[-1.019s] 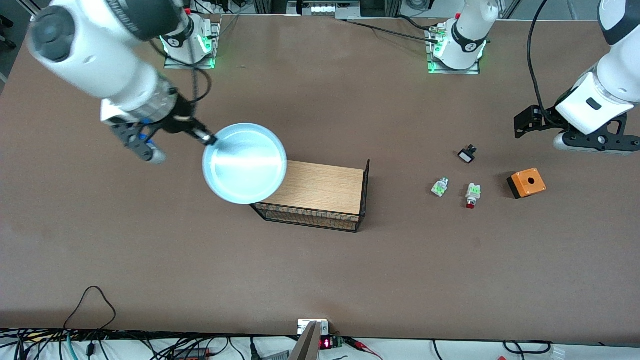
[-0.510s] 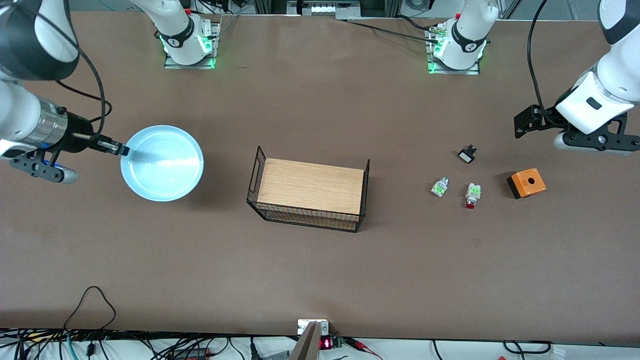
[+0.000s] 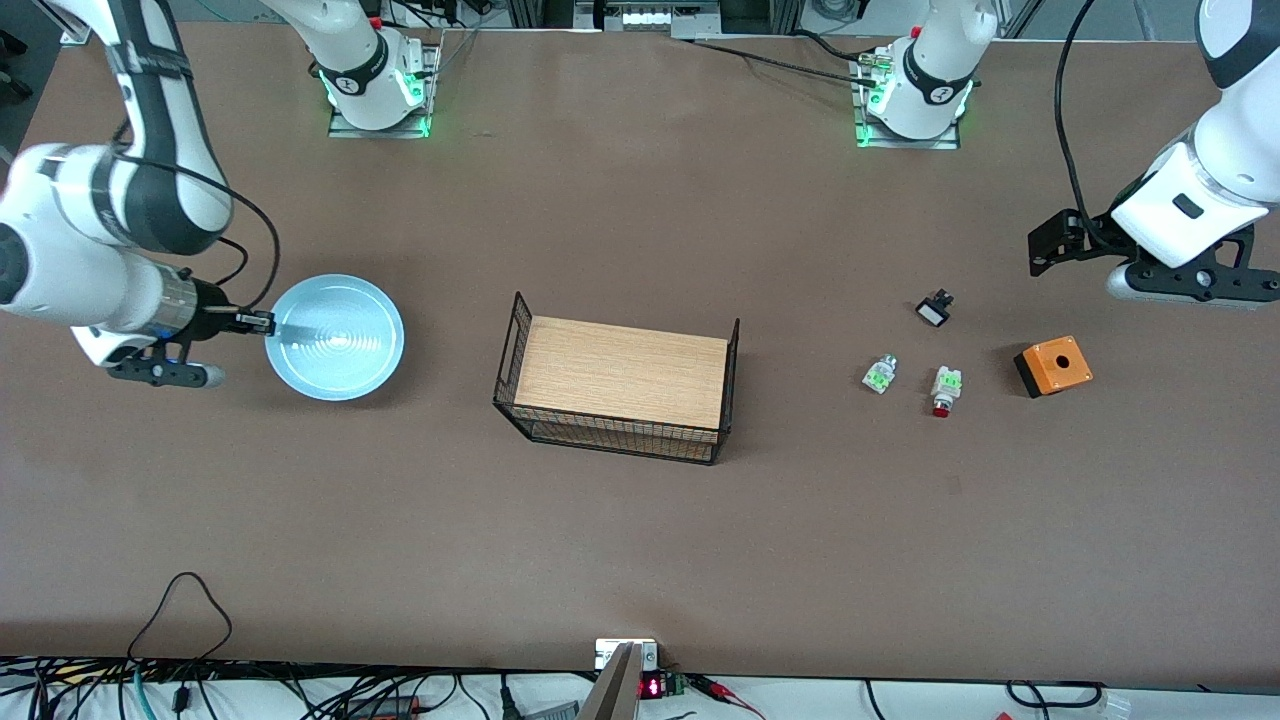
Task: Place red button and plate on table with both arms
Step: 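Carry the plate beside the basket and lower it onto the table, then open the right gripper and draw the right arm back from the plate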
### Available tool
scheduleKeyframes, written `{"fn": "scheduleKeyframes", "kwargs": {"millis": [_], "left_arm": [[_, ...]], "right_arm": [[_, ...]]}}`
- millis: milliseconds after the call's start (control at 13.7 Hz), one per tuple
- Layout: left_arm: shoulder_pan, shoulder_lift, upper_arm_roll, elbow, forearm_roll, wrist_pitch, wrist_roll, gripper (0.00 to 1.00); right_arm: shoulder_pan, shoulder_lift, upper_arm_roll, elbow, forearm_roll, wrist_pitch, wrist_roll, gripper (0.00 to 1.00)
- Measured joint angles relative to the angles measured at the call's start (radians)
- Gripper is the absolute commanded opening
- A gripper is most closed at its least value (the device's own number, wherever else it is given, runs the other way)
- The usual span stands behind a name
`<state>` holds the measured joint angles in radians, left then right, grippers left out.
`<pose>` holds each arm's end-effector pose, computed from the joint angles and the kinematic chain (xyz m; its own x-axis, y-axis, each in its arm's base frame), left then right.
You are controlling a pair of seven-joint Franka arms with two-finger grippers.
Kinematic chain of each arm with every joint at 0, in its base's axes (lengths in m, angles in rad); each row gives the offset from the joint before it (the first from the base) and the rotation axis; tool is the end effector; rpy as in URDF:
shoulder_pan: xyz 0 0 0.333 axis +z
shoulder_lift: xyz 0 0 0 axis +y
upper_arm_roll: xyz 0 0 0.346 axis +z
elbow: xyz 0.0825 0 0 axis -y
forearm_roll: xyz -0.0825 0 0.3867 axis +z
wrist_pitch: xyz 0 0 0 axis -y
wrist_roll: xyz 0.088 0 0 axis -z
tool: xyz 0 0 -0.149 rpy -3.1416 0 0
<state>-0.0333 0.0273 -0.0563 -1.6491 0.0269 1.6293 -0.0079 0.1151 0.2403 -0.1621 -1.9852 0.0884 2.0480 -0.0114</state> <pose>0.5641 -0.0464 0.5650 0.9954 -0.0831 -0.0469 -0.0844 -0.9961 -0.0256 0.5798 -0.0170 0.3189 0.9819 -0.0776 -0.1729 -0.0846 -0.9958 -0.0338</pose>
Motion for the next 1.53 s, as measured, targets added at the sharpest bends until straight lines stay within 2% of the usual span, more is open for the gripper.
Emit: {"fn": "scheduleKeyframes", "kwargs": {"millis": [291, 364, 437, 510, 728, 947, 1165, 1529], "left_arm": [[0.000, 0.000, 0.000, 0.000, 0.000, 0.000, 0.000, 1.00], [0.000, 0.000, 0.000, 0.000, 0.000, 0.000, 0.000, 1.00], [0.000, 0.000, 0.000, 0.000, 0.000, 0.000, 0.000, 1.00], [0.000, 0.000, 0.000, 0.000, 0.000, -0.001, 0.000, 1.00], [0.000, 0.000, 0.000, 0.000, 0.000, -0.001, 0.000, 1.00], [0.000, 0.000, 0.000, 0.000, 0.000, -0.001, 0.000, 1.00], [-0.001, 0.000, 0.000, 0.000, 0.000, -0.002, -0.001, 1.00], [-0.002, 0.000, 0.000, 0.000, 0.000, -0.002, -0.001, 1.00]], "right_arm": [[-0.033, 0.028, 0.000, -0.179, 0.000, 0.256, -0.154, 0.01], [-0.035, 0.037, 0.000, -0.213, 0.000, 0.305, -0.180, 0.15], [-0.036, 0.044, 0.000, -0.244, 0.000, 0.346, -0.198, 0.63], [-0.036, 0.049, 0.000, -0.266, 0.000, 0.369, -0.204, 1.00], [-0.037, 0.042, 0.000, -0.272, 0.001, 0.359, -0.204, 1.00], [-0.036, -0.001, 0.009, -0.203, 0.001, 0.225, -0.152, 1.00], [-0.005, -0.036, 0.024, -0.048, 0.001, 0.015, -0.061, 1.00], [0.079, -0.049, 0.030, 0.239, -0.006, -0.251, 0.060, 1.00]]}}
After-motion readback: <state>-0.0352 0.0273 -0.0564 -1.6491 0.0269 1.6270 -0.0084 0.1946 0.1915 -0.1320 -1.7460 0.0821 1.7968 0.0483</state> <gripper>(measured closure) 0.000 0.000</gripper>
